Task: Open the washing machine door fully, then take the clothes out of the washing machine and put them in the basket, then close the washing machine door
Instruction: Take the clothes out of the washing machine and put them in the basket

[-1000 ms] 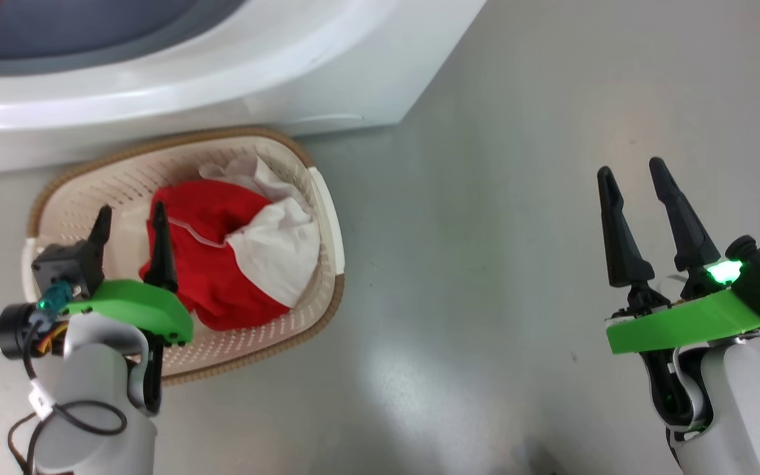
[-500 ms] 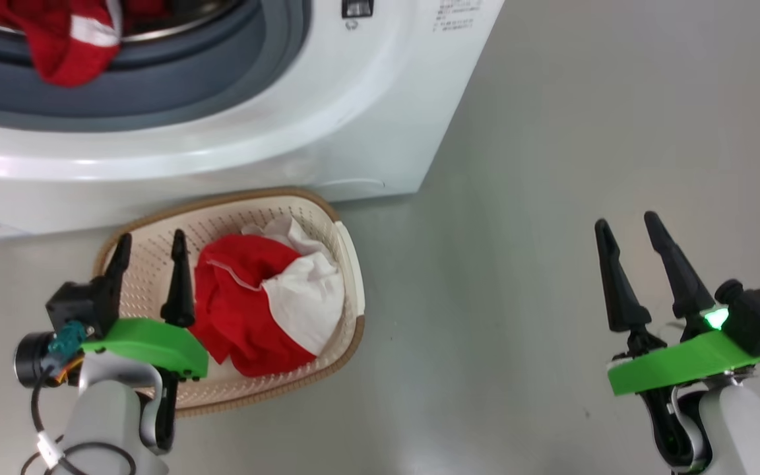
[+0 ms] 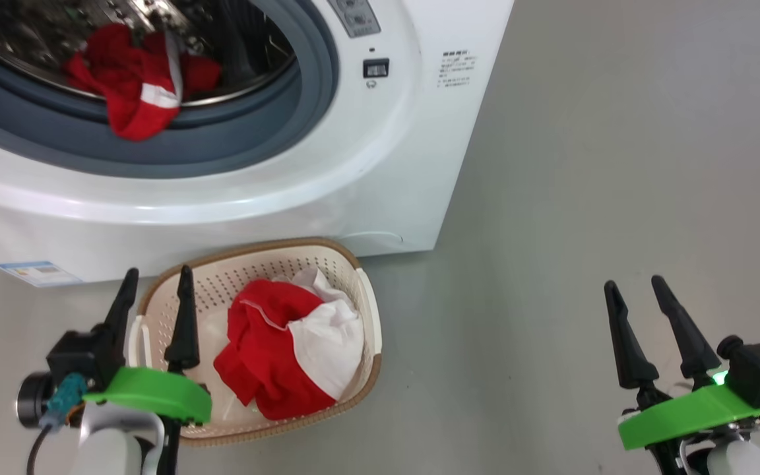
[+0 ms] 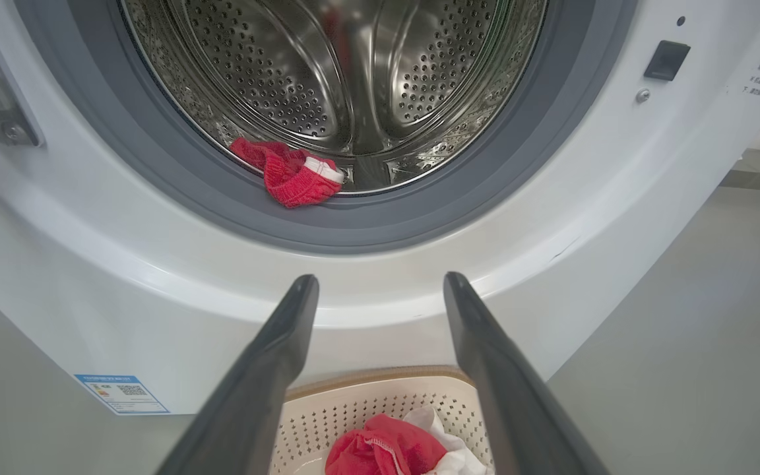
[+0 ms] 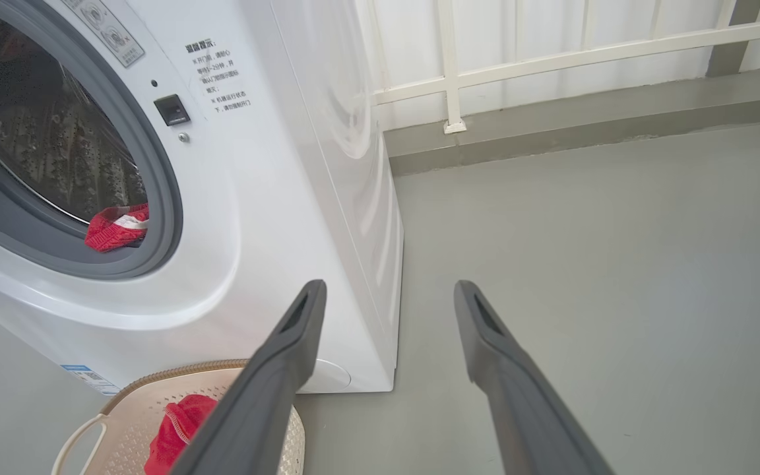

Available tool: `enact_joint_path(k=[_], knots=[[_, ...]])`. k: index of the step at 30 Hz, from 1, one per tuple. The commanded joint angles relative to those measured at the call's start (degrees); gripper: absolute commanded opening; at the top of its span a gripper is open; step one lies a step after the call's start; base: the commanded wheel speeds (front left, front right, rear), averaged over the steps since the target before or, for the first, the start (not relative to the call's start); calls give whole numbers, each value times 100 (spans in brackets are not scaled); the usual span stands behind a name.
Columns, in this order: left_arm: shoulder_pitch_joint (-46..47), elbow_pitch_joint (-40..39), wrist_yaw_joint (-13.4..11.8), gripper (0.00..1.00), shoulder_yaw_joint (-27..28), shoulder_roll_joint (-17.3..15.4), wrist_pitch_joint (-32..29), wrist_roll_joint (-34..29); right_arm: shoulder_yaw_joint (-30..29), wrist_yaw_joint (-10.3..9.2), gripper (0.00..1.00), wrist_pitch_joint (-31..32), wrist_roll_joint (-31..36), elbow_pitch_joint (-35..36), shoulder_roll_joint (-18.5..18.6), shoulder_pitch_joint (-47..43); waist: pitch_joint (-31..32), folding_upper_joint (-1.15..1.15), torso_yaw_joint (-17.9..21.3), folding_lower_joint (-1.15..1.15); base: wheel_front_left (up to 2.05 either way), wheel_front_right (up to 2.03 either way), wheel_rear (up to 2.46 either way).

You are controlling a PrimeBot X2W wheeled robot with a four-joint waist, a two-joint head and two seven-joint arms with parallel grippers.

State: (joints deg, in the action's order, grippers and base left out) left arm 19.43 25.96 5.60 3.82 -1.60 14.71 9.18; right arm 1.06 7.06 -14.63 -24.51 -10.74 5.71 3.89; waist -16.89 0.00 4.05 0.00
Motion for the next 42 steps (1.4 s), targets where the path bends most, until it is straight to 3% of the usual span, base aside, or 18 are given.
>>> enact_joint_path(k=[1,25,42], knots=[[-171,-248,31,100,172,-128,29,37,114,43,100,-37,62,117,67,-98,214,0,-89,0,0,0,0],[-1684,-1541,-254,100,21,-128,29,323,-65,43,100,-37,108,221,38,-824,743,0,-184,0,0,0,0],[-1616,-1704,-376,100,-76,-128,29,367,-107,43,100,-37,95,252,14,-697,543,0,-190,0,0,0,0]])
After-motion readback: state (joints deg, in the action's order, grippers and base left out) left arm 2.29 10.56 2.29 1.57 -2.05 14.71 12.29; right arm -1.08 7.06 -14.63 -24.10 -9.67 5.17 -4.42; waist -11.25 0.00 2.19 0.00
